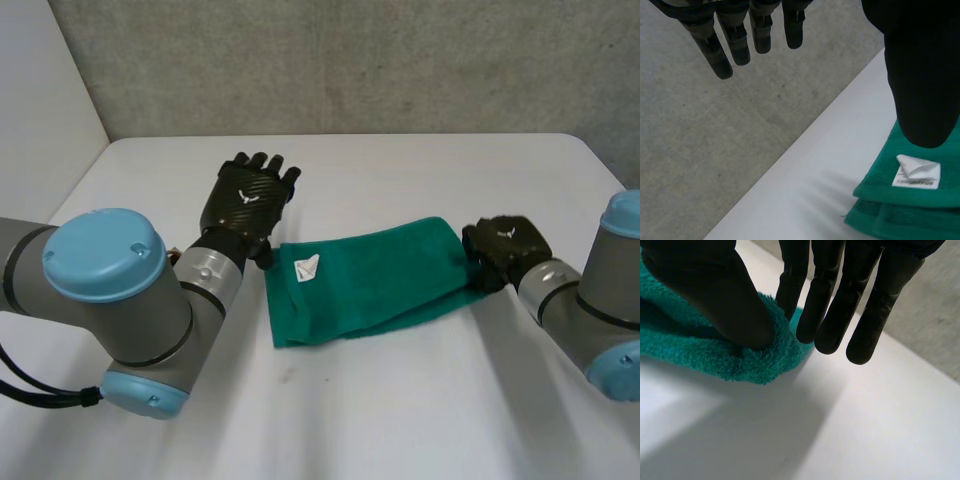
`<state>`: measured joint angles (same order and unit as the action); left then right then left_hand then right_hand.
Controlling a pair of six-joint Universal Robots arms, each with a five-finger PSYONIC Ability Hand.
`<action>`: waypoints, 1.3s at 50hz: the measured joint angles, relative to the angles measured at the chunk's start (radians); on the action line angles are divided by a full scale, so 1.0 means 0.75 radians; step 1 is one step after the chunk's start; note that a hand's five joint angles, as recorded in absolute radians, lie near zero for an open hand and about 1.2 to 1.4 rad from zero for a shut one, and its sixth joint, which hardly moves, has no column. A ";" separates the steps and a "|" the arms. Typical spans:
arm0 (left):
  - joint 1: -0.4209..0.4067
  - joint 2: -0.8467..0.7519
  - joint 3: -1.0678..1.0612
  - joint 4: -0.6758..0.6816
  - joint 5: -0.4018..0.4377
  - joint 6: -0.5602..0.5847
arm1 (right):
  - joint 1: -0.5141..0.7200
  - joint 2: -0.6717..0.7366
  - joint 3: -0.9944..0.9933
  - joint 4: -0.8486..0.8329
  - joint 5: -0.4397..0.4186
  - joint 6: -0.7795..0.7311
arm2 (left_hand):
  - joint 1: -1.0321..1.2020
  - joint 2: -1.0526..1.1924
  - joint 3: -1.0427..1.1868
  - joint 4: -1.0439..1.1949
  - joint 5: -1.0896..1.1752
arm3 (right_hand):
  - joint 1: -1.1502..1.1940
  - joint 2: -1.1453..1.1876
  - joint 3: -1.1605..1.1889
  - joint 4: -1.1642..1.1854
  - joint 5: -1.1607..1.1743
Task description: Fold the towel.
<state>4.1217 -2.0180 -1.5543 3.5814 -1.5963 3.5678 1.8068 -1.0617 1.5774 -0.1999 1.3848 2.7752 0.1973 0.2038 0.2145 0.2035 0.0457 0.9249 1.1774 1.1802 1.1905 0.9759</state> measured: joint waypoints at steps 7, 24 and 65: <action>0.028 0.042 -0.018 0.003 -0.015 -0.001 | 0.164 -0.002 -0.123 -0.002 0.026 -0.003 | 0.000 0.000 0.000 0.000 0.000 | 0.000 0.000 0.000 0.000 0.010; 0.058 0.083 -0.010 0.001 -0.105 -0.186 | 0.669 0.176 -0.290 0.003 -0.208 -0.143 | 0.000 0.000 0.000 0.000 0.000 | -0.919 -1.183 -1.187 -1.191 -1.122; -0.012 -0.032 0.225 -0.574 -0.150 -0.482 | 0.290 0.037 -0.517 0.357 -0.022 0.347 | 0.000 0.006 0.000 0.004 0.000 | -0.962 -1.276 -1.293 -1.278 -1.224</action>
<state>4.1129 -2.0424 -1.3856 3.1510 -1.7092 3.2059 2.0244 -1.0341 1.1899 0.0680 1.3680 3.0354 0.1973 0.2085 0.2147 0.2065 0.0454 0.2034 0.2208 0.2103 0.2320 0.0576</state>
